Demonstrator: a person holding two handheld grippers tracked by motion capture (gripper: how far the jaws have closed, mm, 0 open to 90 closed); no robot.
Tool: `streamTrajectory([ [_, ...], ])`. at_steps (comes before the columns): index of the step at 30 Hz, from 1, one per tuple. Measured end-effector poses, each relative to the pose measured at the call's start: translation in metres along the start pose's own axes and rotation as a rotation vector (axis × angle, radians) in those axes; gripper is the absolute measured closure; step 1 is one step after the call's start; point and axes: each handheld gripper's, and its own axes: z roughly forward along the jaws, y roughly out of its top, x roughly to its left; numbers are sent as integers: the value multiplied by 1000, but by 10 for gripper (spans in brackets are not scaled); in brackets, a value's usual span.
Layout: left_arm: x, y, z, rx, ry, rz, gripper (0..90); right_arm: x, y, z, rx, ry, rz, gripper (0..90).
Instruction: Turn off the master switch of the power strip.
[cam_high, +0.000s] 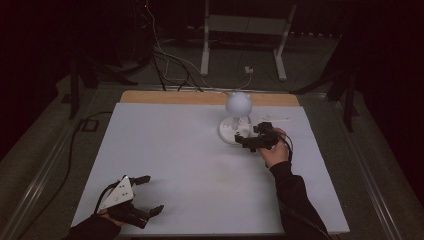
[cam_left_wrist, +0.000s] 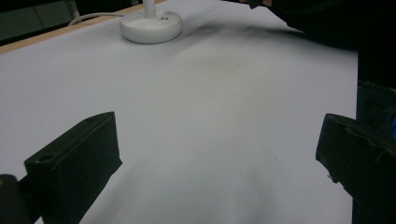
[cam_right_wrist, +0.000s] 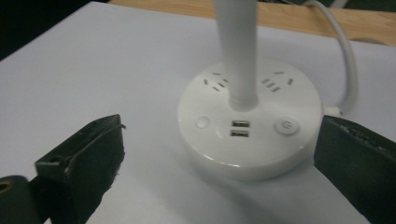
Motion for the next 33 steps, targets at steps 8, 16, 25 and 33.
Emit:
streamTrajectory([
  [8, 0, 0, 0, 3, 2, 0, 3, 6, -2, -8, -2, 23, -26, 0],
  [16, 0, 0, 0, 3, -1, 3, 3, 18, -7, -21, -21, 45, -60, 0],
  [25, -1, 0, 1, 7, -3, 7, 3, 29, -24, -34, -45, 88, -95, 0],
  [33, -1, 0, 2, 9, -8, 6, 3, 39, -44, -41, -36, 102, -141, 0],
])
